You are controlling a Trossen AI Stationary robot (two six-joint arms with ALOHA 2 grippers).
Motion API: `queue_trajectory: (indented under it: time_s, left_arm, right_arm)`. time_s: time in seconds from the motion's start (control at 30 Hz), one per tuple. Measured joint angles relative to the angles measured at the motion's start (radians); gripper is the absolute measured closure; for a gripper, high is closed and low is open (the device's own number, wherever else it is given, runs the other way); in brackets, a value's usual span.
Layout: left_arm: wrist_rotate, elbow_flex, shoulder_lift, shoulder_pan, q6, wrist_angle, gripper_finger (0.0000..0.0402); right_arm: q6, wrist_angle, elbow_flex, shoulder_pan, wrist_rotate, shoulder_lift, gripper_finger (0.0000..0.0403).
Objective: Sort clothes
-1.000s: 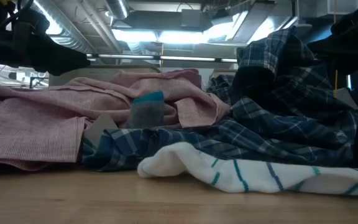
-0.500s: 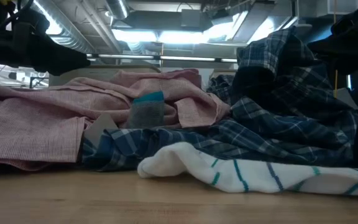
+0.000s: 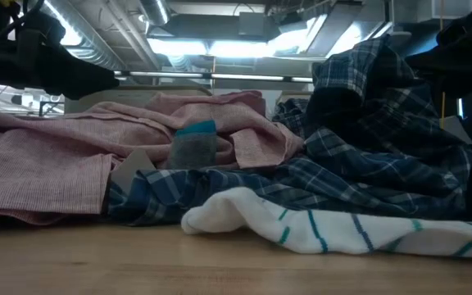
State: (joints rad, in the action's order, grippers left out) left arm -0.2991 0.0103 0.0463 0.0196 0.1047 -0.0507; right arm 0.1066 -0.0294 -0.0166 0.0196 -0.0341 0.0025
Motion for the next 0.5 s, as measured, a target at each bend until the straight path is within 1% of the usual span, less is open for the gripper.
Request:
queue_trajectory:
  time_s: [0.3, 0.4, 0.5]
  left_arm:
    - [0.0, 0.0, 0.0, 0.0, 0.004, -0.004, 0.0184]
    - [0.0, 0.0, 0.0, 0.0, -0.093, -0.008, 0.0184]
    - [0.0, 0.0, 0.0, 0.0, -0.205, -0.012, 0.0184]
  right_arm:
    - [0.006, -0.05, 0.0, 0.0, 0.001, 0.0, 0.0107]
    - [0.044, -0.103, 0.0, 0.0, 0.002, 0.0, 0.0107]
    - [0.047, -0.137, 0.0, 0.0, 0.04, 0.0, 0.0107]
